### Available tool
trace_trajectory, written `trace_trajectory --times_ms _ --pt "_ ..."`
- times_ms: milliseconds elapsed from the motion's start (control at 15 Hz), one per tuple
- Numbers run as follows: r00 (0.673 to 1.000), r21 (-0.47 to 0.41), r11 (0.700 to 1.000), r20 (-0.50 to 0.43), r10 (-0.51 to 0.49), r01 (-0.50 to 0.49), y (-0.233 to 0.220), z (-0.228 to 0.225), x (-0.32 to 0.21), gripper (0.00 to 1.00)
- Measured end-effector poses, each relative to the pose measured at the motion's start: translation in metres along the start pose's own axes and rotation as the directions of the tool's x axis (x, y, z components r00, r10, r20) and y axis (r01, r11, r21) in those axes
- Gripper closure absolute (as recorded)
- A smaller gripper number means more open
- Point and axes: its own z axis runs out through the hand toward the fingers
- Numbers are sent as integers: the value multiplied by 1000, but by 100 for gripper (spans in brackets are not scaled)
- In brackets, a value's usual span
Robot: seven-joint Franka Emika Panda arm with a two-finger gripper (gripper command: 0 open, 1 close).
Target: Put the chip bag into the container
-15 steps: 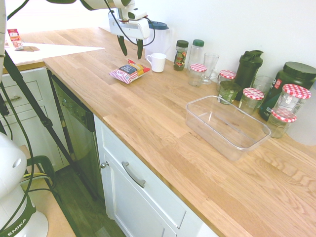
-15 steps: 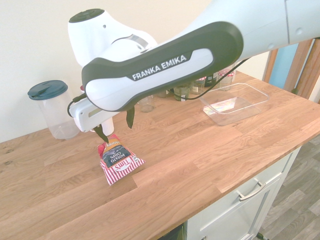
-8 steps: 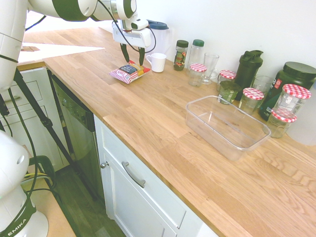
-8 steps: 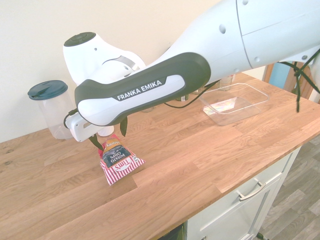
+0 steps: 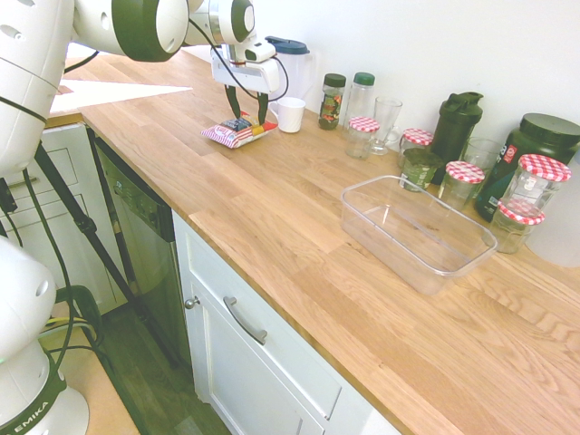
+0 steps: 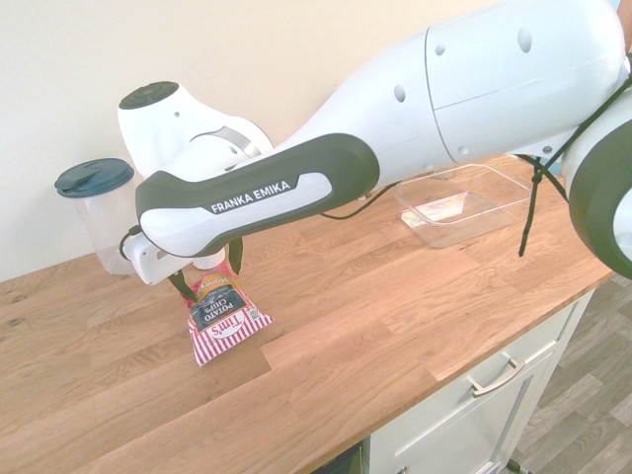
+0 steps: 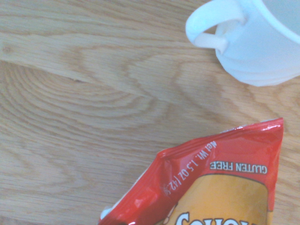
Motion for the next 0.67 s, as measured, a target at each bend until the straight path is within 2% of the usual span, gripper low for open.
trace_trajectory --times_ms 667 --pt "998 0 999 56 43 -43 11 14 17 100"
